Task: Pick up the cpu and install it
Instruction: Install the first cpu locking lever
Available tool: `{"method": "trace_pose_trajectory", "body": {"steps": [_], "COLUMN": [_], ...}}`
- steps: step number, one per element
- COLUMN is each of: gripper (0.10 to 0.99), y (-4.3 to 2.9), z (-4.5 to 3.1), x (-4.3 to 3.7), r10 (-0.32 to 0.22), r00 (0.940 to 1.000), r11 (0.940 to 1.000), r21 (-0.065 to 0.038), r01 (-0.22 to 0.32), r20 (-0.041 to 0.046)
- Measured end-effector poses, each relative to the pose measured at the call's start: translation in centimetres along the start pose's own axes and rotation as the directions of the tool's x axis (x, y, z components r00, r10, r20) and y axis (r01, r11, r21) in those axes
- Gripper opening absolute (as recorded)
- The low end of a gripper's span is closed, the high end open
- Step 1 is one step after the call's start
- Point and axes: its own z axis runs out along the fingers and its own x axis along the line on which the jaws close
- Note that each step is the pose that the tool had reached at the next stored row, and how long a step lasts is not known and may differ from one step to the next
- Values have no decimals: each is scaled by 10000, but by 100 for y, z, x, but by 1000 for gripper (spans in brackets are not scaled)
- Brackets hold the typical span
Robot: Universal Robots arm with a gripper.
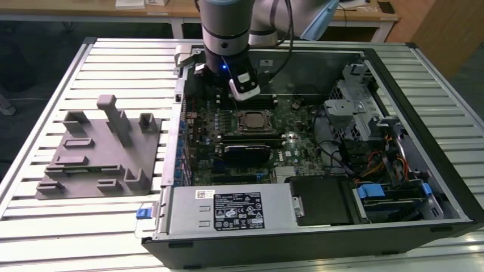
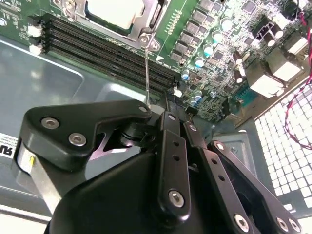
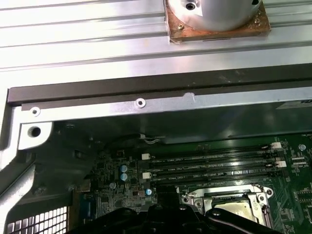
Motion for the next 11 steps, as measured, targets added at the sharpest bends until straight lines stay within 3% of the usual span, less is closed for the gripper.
{"method": "trace_pose_trajectory", "body": {"steps": [5,11], "gripper": [106,106], "y": [6,24], "z": [4,7], "x": [-63,-205], "r10": [25,66], "r00": [10000,10000], "r11": [10000,10000], "r21": [-1,8], "r01": [-25,-66], "r20": [9,23]}}
